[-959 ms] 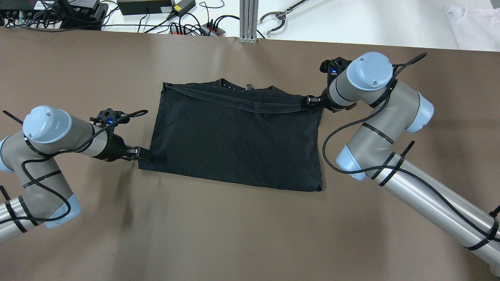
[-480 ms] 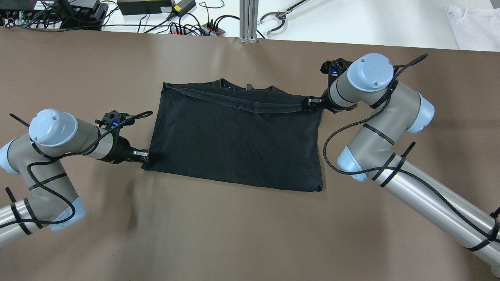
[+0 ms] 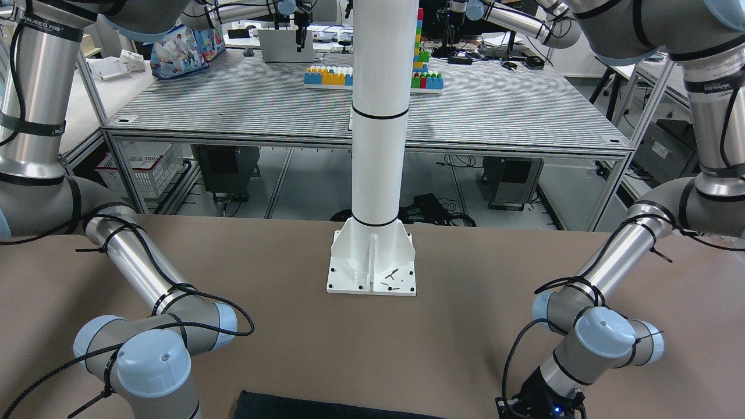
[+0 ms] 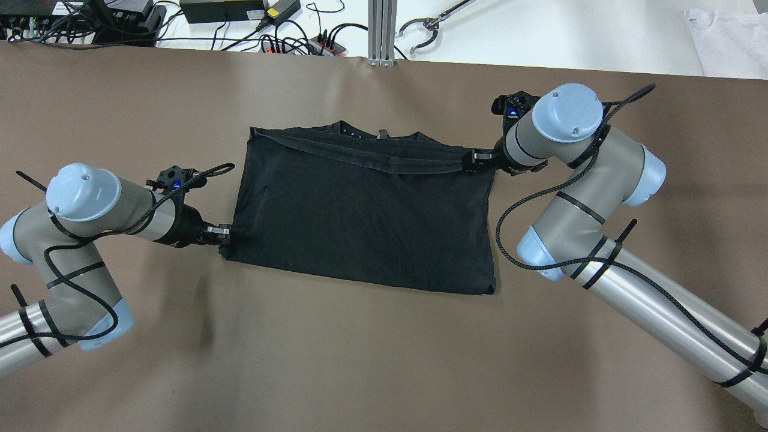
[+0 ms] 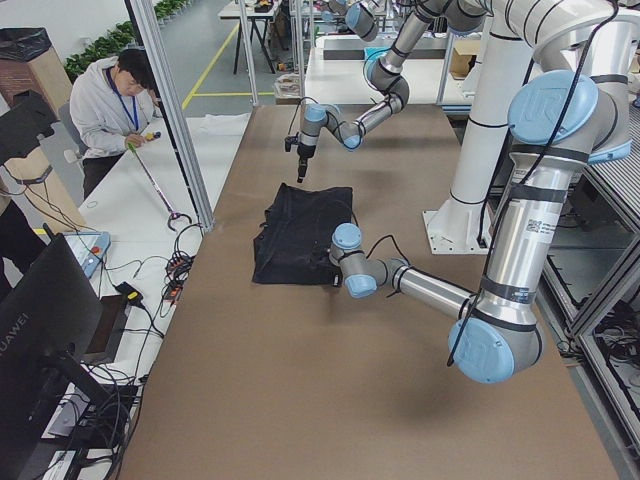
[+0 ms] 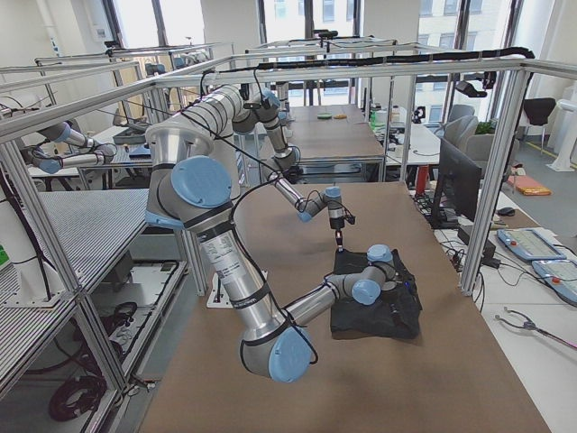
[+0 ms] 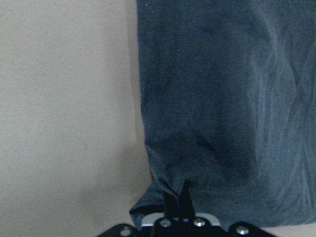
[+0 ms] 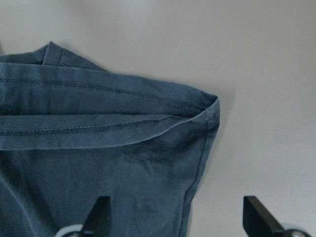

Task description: Fold clothes

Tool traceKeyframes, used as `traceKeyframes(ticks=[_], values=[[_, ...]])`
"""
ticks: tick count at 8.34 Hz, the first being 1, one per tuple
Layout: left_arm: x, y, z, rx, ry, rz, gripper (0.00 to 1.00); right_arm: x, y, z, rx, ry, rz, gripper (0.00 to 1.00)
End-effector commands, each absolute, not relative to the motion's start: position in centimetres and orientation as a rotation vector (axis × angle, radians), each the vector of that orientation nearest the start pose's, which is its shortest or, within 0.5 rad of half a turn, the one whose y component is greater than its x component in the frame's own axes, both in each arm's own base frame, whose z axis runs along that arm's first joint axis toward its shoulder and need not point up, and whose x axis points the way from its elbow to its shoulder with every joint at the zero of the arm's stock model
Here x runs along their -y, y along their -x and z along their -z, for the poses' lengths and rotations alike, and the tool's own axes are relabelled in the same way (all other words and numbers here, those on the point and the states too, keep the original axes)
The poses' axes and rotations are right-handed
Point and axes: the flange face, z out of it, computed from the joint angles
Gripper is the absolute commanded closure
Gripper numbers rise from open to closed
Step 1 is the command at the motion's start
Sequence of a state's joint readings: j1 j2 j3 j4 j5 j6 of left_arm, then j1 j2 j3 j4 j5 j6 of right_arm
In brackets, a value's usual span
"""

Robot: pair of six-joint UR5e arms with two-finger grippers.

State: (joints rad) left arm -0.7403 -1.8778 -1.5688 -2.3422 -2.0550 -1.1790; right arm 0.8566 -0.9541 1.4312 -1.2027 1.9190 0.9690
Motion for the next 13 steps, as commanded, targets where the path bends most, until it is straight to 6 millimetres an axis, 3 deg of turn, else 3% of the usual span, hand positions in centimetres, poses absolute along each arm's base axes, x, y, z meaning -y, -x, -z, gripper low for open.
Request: traceKeyframes(ticks=[1, 2, 3, 4, 5, 8, 10, 11, 12, 13], values=[[53.7, -36.2, -42.4, -1.055, -0.273, 0.066, 1.0, 61.7, 40.4, -31.9, 0.838, -0.31, -0.09, 0.06], [58.9, -34.5, -42.8, -1.02, -0.307, 0.09, 1.0, 61.6, 40.4, -32.4, 0.834, -0.305, -0.09, 0.06], [63.6, -34.7, -42.6, -0.985, -0.324, 0.106, 1.0, 61.2, 41.0, -32.3, 0.835, -0.304, -0.081, 0.06], [68.1, -35.0, -41.0, -0.965, -0.338, 0.121, 1.0, 61.2, 41.2, -32.3, 0.832, -0.307, -0.081, 0.06], [71.4, -35.4, -39.4, -0.949, -0.342, 0.132, 1.0, 61.2, 41.2, -32.4, 0.831, -0.306, -0.081, 0.06], [77.9, -37.8, -33.2, -0.857, -0.379, 0.196, 1.0, 61.2, 41.2, -32.2, 0.833, -0.308, -0.081, 0.06], [80.9, -39.9, -31.1, -0.802, -0.371, 0.214, 1.0, 61.2, 41.2, -32.0, 0.836, -0.309, -0.082, 0.06], [81.4, -40.9, -29.9, -0.791, -0.374, 0.214, 1.0, 61.2, 41.2, -32.0, 0.837, -0.31, -0.081, 0.06], [81.5, -40.6, -29.5, -0.787, -0.397, 0.164, 1.0, 61.2, 41.2, -32.1, 0.835, -0.308, -0.082, 0.06], [81.9, -39.5, -29.4, -0.774, -0.436, 0.102, 0.01, 61.0, 41.5, -32.0, 0.835, -0.307, -0.076, 0.06]])
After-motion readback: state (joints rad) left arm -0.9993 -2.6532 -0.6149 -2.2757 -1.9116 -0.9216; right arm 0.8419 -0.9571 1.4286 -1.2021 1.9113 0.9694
